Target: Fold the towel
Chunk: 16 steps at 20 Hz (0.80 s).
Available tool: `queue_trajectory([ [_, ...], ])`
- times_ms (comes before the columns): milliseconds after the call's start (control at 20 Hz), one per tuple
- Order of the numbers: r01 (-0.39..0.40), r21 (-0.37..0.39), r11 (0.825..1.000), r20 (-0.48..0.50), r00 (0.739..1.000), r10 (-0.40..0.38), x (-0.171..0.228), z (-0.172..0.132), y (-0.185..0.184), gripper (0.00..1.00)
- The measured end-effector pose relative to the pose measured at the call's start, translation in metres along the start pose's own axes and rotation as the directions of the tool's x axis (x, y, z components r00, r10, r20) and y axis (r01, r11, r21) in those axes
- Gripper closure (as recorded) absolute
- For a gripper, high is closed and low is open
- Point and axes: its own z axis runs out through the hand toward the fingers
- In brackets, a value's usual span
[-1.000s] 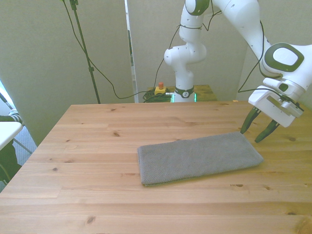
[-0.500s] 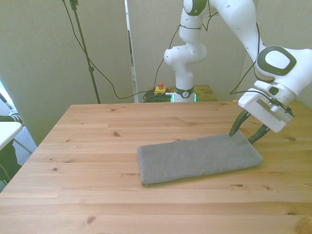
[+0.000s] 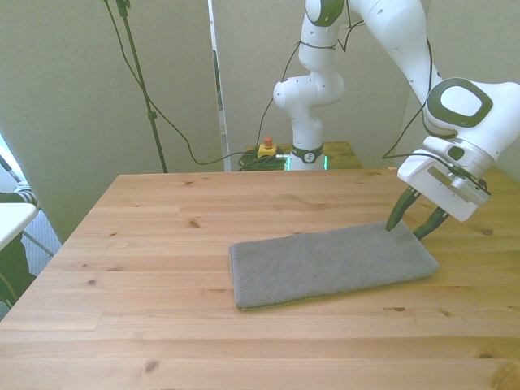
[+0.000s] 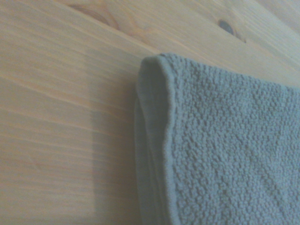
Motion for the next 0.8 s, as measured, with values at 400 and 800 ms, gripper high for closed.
queue_trajectory([
  [400,0.008,0.019,1.0,0.015,1.0,-0.008,-0.0021,0.005,0.0003,1.0],
  [800,-0.005,0.039,0.999,0.019,1.0,0.004,0.007,0.0034,0.0074,1.0],
])
